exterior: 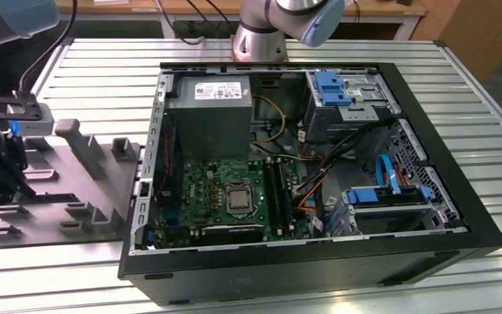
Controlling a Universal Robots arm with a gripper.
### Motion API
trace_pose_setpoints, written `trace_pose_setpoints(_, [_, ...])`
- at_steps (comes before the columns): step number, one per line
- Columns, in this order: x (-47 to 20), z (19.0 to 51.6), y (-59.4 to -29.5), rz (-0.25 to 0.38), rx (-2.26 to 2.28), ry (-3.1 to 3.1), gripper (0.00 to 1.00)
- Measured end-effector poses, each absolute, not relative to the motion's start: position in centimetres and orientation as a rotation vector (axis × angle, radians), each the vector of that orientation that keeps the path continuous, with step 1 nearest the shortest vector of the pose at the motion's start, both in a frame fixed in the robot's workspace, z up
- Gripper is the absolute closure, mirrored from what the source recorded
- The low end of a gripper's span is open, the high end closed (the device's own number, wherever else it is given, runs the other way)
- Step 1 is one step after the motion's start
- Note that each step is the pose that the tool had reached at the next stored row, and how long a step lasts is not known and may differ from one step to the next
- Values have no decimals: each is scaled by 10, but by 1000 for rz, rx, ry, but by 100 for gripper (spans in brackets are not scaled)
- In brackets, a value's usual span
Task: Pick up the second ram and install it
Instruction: 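Pick up the second ram and move it above second insertion slot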
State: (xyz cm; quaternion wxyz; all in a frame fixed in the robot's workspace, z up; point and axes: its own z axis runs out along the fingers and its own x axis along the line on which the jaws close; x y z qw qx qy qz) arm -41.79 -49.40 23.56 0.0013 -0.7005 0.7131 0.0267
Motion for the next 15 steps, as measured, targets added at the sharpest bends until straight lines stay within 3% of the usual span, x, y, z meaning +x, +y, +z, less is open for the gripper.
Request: trace_pose_setpoints(15, [-418, 264, -494, 90, -2196, 2235, 89])
